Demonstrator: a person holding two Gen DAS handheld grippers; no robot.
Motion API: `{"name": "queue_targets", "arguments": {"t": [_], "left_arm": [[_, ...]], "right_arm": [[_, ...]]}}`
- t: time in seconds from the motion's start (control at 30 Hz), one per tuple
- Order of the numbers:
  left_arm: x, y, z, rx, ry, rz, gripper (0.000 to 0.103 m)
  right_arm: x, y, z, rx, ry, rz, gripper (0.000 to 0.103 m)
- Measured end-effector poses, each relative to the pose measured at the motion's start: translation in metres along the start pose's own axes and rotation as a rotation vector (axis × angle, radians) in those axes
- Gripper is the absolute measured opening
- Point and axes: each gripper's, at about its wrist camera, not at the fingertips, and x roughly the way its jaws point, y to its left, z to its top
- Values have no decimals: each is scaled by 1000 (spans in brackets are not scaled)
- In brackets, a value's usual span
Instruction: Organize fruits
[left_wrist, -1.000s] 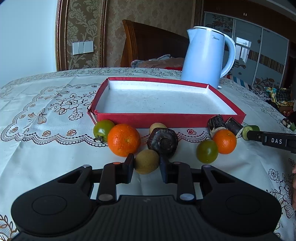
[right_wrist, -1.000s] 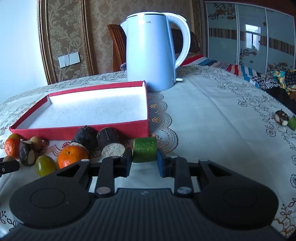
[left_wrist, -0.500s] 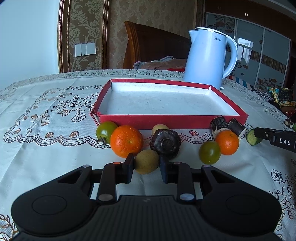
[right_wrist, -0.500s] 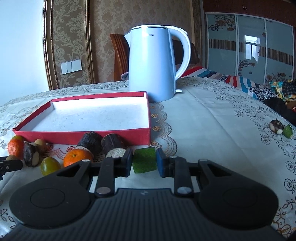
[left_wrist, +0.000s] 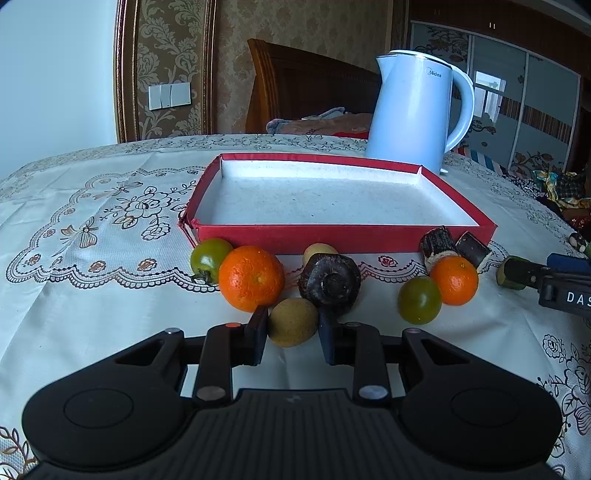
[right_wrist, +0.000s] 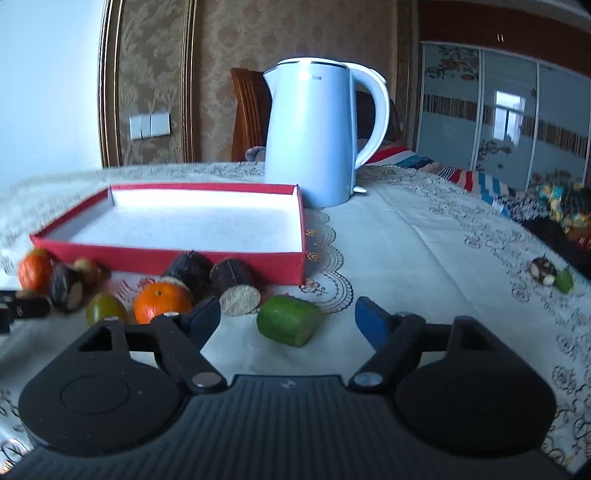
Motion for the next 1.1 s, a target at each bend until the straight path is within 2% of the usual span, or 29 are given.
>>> {"name": "queue_targets", "arguments": {"t": [0.1, 0.2, 0.27, 0.37, 0.57, 0.87, 1.1], "left_arm": [[0, 0, 0, 0, 2, -3, 28], [0, 0, 0, 1, 0, -8, 28], [0, 0, 0, 3, 0, -8, 28], [0, -1, -1, 8, 0, -8, 28], [-1, 0, 0, 1, -6, -9, 28], [-1, 0, 0, -2, -3, -4, 28], [0, -4, 6, 15, 4, 5, 28]], "right_arm": [[14, -6, 1, 23, 74, 33, 77], [25, -11, 1, 60, 128, 65, 68], [27, -14, 1, 81, 135, 64, 52], [33, -13, 3, 77, 147, 50, 37], [31, -15, 3, 105, 123, 56, 37], [12, -7, 1, 75, 49, 65, 37], [6, 3, 1, 58, 38, 96, 37]]}}
